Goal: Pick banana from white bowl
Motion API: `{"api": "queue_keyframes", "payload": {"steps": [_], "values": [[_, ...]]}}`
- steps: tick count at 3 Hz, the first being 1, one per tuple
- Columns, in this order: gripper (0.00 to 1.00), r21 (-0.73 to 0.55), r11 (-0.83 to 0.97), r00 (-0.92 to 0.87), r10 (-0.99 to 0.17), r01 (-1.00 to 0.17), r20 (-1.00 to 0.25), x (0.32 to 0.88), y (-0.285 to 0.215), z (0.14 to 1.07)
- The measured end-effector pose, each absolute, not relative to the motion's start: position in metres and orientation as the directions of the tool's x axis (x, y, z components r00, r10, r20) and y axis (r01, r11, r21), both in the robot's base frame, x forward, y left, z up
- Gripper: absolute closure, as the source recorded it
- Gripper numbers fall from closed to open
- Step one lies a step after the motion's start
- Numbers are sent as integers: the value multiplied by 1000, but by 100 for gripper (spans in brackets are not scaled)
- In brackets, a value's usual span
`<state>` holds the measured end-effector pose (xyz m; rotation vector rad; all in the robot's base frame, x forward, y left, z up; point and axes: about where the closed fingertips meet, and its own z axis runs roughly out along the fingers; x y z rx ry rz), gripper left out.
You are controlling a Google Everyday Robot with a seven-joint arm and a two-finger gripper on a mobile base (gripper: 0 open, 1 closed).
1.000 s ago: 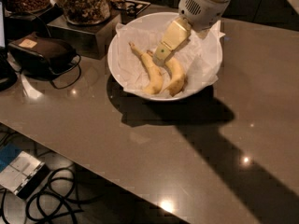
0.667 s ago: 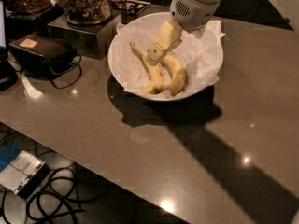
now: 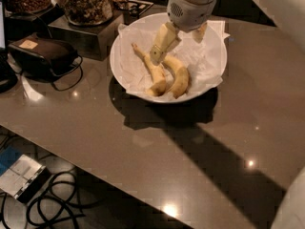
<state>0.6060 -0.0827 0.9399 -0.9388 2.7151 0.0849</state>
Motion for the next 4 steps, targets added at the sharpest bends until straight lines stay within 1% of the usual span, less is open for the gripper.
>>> {"api": "queue_keyframes", "payload": {"steps": [1,2,3,4], "values": [[25,-40,805,-773,-580,-592,-256,611,-84,934],[21,-47,814,-784,-572,-579,-241,616,-86,928],[23,-56,821,-796,-565,-568,-216,621,-88,917],[32,-65,828,-808,-559,-558,-188,626,-89,905]]}}
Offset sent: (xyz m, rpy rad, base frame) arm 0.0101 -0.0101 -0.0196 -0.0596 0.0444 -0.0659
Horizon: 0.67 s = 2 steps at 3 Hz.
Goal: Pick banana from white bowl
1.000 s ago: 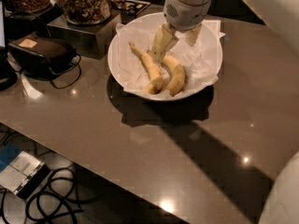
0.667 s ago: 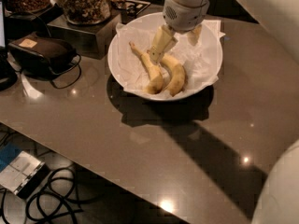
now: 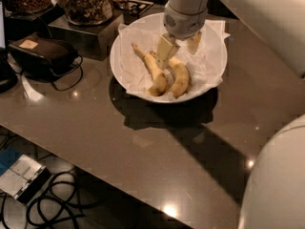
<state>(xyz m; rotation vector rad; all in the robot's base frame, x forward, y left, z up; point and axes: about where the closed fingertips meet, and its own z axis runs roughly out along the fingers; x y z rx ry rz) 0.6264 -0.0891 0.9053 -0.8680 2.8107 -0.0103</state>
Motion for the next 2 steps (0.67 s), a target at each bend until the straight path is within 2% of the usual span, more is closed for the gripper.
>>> {"api": "queue_keyframes", "payload": {"steps": [1,2], "values": [[38,-69,832,-815,-554,-551,-168,629,-91,897],[38,-68,835,-820,-550,-546,-158,630,-93,891]]}}
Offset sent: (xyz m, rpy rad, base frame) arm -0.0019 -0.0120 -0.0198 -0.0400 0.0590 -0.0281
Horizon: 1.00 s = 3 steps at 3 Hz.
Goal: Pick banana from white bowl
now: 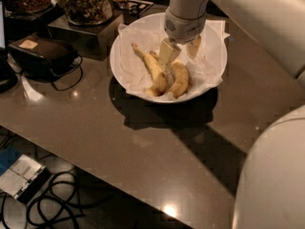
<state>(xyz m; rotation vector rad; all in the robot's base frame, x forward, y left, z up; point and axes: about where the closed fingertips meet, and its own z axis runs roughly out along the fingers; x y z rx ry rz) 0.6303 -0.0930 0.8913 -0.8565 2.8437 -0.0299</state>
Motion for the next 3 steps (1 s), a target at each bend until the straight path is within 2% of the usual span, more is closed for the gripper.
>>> {"api": "queue_keyframes", "payload": {"steps": [3], "values": [[40,-52,835,-828,-550,-547,-110,629,-96,869]]}}
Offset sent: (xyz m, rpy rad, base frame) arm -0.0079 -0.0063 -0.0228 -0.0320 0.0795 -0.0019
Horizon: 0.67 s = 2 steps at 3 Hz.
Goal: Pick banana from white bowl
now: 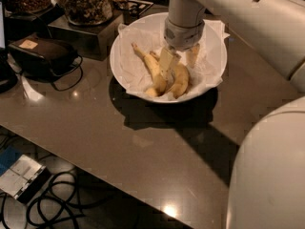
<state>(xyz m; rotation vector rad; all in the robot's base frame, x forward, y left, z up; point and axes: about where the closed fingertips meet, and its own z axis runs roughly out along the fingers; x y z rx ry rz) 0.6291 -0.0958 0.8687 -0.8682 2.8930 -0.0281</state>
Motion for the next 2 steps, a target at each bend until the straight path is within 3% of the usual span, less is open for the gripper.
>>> {"api": "queue_keyframes", "payload": {"steps": [2], "values": [[41,-33,840,-835,-542,-541,-93,624,-100,859]]}}
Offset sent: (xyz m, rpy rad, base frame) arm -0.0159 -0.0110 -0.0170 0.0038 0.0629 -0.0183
